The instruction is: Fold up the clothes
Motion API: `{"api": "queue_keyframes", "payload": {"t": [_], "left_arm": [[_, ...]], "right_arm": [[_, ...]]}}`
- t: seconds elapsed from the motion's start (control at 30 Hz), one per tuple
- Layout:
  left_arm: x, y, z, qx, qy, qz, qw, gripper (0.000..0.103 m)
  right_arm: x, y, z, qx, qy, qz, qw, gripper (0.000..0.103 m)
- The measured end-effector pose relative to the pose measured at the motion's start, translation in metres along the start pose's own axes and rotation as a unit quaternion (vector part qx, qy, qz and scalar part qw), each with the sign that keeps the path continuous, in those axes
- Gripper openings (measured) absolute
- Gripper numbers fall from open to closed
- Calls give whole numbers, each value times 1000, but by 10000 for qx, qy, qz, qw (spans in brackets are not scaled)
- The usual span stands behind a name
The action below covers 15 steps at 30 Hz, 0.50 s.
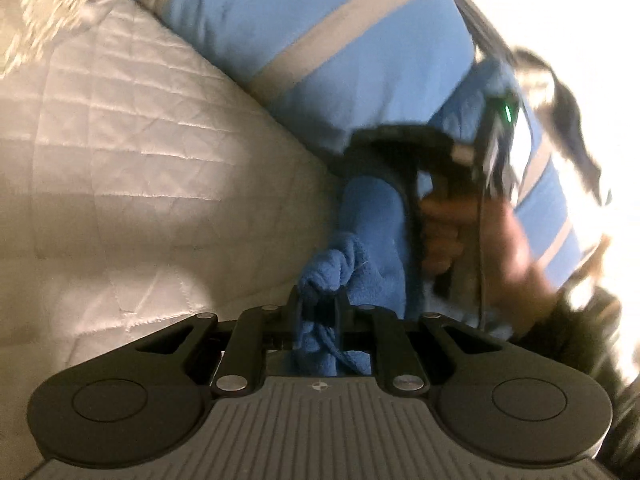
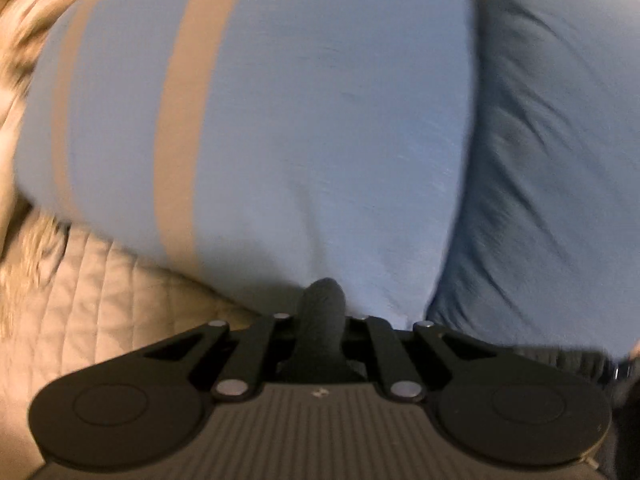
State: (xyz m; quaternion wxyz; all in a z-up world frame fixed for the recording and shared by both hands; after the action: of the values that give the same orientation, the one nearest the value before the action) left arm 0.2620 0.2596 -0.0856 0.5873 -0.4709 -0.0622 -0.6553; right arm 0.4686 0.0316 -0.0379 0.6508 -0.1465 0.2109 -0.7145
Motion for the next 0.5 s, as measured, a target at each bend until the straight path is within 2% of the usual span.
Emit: {"api": "queue_keyframes", "payload": {"t": [0.13, 0.23, 0.27, 0.37, 0.43, 0.5], "left_arm": [[-25, 2, -2, -201, -1055, -4, 9942, 11], [-36, 0, -4, -308, -1536, 96, 9876, 10], [-37, -2, -5, -314, -1551, 222, 9871, 0], [-42, -14, -2, -49, -1413, 1079, 9841, 0], [-48, -17, 3, 180, -1508, 1067, 9826, 0], [-51, -17, 7, 337, -1568, 957, 9824, 9]], "right_arm": [[-4, 3, -7, -85, 119, -3, 9999, 8], [-5, 6, -8, -77, 41, -37, 10000, 8], [-4, 8, -7, -66, 0, -57, 10000, 8], [-11, 10, -6, -143, -76, 95, 9998, 8], [-15, 12, -4, -172, -173, 186, 9995, 8], [-17, 13, -3, -235, -356, 214, 9989, 10]]}}
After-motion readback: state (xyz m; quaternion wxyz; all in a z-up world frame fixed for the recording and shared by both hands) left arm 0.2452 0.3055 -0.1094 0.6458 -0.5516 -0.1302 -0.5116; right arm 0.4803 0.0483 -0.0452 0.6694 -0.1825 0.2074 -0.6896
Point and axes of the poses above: each gripper's, at about its wrist camera, not at the fingertips, and y roughly the way its jaws point, x to its right, z to its top, the point moved 1 cm from there along y, roughly the way its jaws point, and after that the axes turned 8 degrees about x, right-handed, at the moved point
